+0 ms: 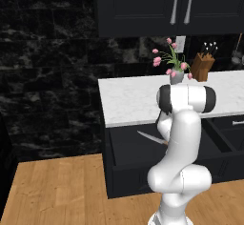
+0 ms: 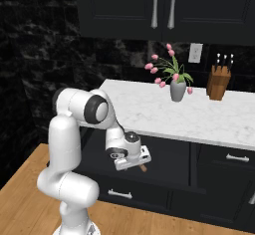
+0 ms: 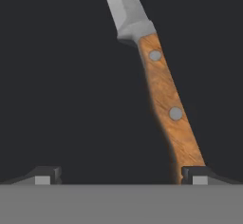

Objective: Pick up the knife from the drawer and place it on the cutting board. Then place the meat from the plate to the cutting board.

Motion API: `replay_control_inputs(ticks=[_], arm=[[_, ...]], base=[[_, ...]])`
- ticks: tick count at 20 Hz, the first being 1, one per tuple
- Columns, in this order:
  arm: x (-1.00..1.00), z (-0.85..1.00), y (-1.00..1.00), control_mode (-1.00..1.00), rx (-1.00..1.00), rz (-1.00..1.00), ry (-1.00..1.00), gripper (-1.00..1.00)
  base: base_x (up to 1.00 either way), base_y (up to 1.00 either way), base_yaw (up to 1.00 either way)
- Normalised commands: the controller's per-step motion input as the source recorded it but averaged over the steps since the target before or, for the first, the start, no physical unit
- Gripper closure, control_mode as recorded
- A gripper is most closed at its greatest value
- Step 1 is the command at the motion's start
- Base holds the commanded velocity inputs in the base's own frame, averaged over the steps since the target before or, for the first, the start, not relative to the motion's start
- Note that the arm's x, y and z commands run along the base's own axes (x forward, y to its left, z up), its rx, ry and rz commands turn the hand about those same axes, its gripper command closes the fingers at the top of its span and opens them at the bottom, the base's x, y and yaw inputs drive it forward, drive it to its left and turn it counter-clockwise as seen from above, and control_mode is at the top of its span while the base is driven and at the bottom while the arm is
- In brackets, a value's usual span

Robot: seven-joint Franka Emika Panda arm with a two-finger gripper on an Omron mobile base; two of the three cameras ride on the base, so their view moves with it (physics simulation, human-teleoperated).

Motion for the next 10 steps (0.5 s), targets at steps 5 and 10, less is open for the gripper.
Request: replay_control_inputs(ticks=[5,10], arm=[[0.0,-0.02,0.0,-1.0,0.0,0.0,0.0,-1.0],[0.0,0.12,0.0,-1.0,0.0,0.0,0.0,-1.0]], base=[[0.0,0.0,0.0],[0.0,0.0,0.0]])
